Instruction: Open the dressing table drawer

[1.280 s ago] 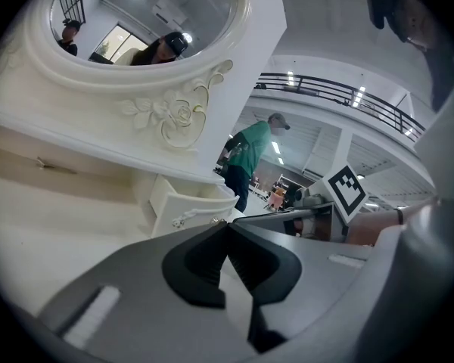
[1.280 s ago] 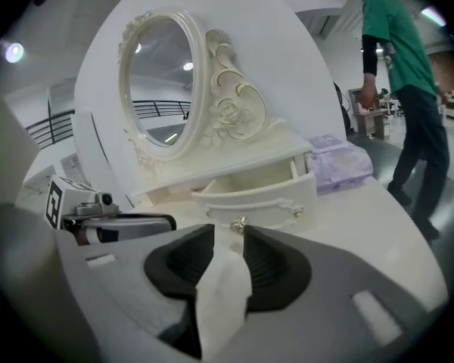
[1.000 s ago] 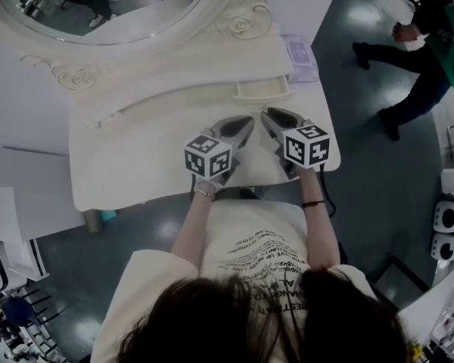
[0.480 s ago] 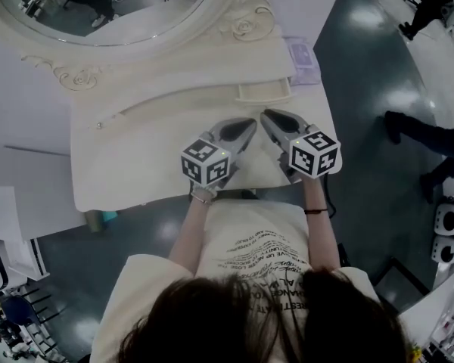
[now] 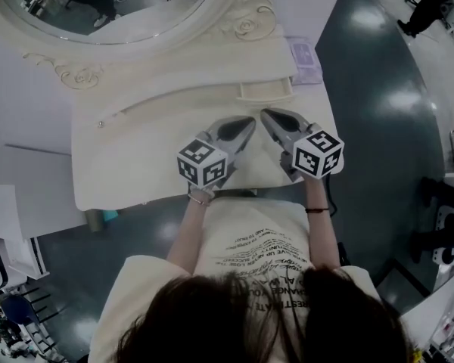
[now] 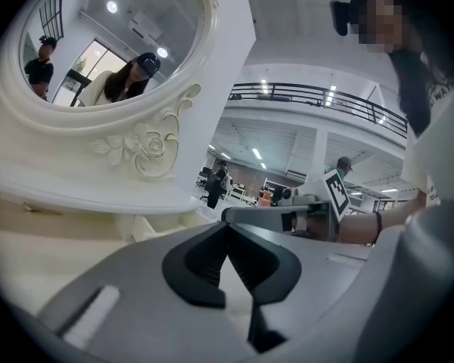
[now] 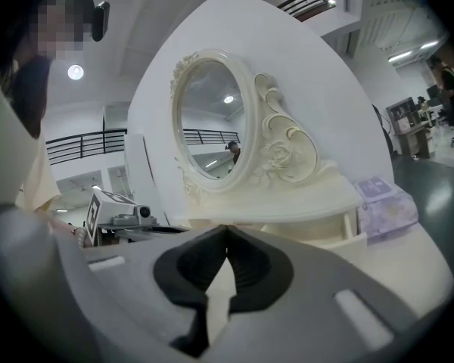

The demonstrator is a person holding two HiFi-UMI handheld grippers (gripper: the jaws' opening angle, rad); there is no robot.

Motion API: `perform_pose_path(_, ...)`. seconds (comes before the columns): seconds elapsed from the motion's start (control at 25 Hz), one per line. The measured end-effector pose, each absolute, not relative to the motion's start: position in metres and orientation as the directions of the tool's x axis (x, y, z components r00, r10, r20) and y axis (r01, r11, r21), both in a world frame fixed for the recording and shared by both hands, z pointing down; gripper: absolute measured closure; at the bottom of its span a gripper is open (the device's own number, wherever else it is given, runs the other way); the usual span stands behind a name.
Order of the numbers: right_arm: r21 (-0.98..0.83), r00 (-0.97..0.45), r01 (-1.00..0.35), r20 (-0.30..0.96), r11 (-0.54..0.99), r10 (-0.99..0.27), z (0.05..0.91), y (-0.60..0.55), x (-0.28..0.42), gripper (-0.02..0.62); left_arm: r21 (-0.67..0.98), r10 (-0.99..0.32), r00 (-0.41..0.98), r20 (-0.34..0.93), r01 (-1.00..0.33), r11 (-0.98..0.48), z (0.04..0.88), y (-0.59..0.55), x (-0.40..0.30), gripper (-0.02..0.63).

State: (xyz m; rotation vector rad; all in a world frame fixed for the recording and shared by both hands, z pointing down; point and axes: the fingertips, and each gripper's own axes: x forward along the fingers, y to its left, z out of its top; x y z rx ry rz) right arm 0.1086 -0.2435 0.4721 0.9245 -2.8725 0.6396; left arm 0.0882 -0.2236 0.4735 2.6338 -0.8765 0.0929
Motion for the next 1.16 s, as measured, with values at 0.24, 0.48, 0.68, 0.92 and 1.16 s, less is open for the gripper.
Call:
perform_pose_path(0.24,-0.342,-0.826,-0.560,0.153,0.755,-0.543,0.4652,-0.2412,0.1038,0.592,0.308,-0.568,0.806,0.166,-0.589,-0.747,0.4685,-0.2225,0.0868,0.607)
perform_pose_path(0.48,-0.335,-0.825,-0.560,0.144,0.757,-0.547,0.4634,-0.2401,0.1026,0.592,0.310,-0.568,0.807,0.164,-0.589,-0.746,0.4693,-0.2200,0.0850,0.607)
perform_pose_path(0.68,-0.337,-0.827,-0.557,0.142,0.759,-0.544,0.4660,-0.2377,0.0994,0.592,0.311,-0.565,0.807,0.173,-0.589,-0.746,0.4729,-0.2174,0.0833,0.607)
perform_pose_path(0.92,-0.332,-0.827,-0.557,0.133,0.761,-0.546,0.4643,-0.2395,0.0991,0.592,0.303,-0.567,0.806,0.167,-0.589,-0.749,0.4701,-0.2187,0.0824,0.607)
perform_pose_path(1.16,-0.330,-0.827,-0.556,0.126,0.763,-0.548,0.4627,-0.2422,0.0979,0.592,0.300,-0.566,0.808,0.166,-0.588,-0.751,0.4691,-0.2206,0.0814,0.607)
